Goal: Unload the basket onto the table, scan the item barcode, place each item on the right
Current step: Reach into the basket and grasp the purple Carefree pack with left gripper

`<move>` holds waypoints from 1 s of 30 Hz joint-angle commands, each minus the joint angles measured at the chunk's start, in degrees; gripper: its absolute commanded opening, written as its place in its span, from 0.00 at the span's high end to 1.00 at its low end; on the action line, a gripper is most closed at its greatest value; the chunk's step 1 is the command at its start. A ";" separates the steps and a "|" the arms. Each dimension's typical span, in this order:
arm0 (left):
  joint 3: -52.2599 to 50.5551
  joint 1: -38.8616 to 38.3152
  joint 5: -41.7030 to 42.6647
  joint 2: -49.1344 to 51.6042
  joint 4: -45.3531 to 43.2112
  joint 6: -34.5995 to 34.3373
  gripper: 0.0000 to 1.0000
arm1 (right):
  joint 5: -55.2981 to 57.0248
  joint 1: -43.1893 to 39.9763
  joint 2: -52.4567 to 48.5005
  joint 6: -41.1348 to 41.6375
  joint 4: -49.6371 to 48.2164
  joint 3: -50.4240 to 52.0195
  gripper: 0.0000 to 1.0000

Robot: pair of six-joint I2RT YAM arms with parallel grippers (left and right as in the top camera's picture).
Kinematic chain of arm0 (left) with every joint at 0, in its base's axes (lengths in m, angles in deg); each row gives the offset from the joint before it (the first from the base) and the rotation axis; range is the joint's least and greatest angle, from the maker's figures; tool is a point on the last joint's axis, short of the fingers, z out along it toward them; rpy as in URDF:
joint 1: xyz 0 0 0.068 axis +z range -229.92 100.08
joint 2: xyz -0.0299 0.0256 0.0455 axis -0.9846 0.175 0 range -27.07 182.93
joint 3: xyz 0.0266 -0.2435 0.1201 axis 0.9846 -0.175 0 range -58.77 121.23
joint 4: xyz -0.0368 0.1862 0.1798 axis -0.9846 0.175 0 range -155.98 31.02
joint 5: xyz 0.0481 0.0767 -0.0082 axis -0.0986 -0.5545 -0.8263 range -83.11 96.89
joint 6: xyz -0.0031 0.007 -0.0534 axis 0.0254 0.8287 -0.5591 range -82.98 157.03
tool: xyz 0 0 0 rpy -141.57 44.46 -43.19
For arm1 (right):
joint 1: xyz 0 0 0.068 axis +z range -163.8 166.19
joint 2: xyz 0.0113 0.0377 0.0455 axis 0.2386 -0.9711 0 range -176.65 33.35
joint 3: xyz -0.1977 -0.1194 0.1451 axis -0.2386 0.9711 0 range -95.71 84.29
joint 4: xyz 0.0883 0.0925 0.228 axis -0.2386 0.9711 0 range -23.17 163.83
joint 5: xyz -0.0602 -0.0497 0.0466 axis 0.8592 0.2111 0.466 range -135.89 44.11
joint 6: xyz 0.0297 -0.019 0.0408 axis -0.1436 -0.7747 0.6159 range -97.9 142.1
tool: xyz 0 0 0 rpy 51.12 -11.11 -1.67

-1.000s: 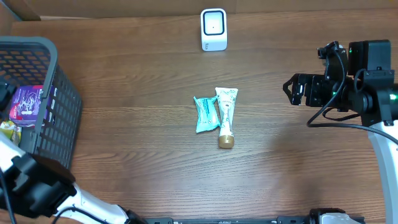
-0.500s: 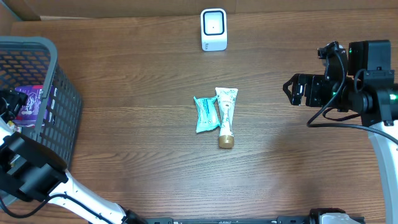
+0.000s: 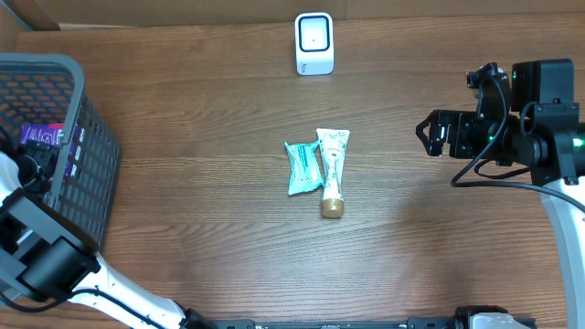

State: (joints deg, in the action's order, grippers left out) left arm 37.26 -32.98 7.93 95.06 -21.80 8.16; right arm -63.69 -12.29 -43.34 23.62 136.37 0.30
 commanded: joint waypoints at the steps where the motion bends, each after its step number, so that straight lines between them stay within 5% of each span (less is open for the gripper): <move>1: -4.90 -0.50 0.35 2.84 -0.85 0.57 0.33 | -0.24 -0.24 0.04 0.42 -0.20 -1.57 0.00; 2: -5.09 -0.50 0.35 2.84 -0.74 0.57 0.48 | -0.24 -0.24 0.04 0.57 -0.22 -1.57 0.00; 4: -5.07 -0.48 0.52 2.75 -0.15 0.72 0.96 | -0.26 -0.24 0.04 0.66 -0.22 -1.57 0.00; 12: -3.76 -0.48 2.54 -2.89 4.70 2.54 0.96 | -0.24 -0.24 0.04 1.25 -0.22 -1.57 0.00; 30: -2.82 -2.03 5.20 -49.37 10.84 7.56 0.96 | -0.24 -0.24 0.04 1.25 -0.24 -1.57 0.00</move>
State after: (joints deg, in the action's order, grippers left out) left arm 34.24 -33.71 12.28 50.01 -12.75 14.41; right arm -63.67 -12.29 -43.34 24.87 136.46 0.30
